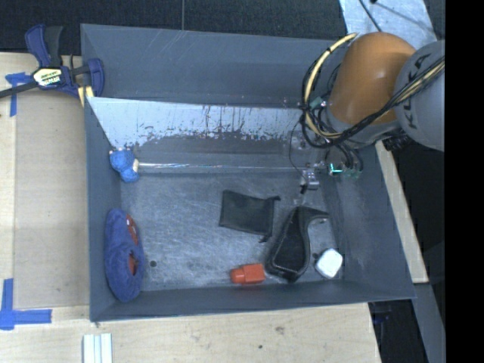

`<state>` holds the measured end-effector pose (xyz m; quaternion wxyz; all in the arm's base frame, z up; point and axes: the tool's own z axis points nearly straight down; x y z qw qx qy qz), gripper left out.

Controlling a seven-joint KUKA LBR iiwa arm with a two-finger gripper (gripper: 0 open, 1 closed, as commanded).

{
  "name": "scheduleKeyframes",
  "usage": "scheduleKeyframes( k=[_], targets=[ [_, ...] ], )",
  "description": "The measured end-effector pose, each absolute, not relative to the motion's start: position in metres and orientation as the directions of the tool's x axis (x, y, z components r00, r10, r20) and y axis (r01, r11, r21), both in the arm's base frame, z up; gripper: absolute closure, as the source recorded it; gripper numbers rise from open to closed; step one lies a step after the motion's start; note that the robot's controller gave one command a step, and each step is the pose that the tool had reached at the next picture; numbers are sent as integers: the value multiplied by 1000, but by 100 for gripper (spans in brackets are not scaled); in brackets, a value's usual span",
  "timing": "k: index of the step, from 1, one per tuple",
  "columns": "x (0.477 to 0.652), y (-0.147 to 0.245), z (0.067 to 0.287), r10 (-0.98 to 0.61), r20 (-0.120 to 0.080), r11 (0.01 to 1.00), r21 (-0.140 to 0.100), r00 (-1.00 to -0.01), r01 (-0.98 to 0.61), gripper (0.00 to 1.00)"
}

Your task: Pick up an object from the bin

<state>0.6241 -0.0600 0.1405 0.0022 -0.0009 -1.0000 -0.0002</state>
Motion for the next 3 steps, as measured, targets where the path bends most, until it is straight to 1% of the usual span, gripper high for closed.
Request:
scheduleKeyframes(
  k=[1, 2, 3],
  targets=[
    [592, 1, 69, -297, -3, 955, 3, -955, -297, 0],
    [594, -1, 71, -295, -7, 955, -1, -955, -295, 100],
    [585, 11, 206, -285, -12, 959, -3, -958, -285, 100]
  ],
)
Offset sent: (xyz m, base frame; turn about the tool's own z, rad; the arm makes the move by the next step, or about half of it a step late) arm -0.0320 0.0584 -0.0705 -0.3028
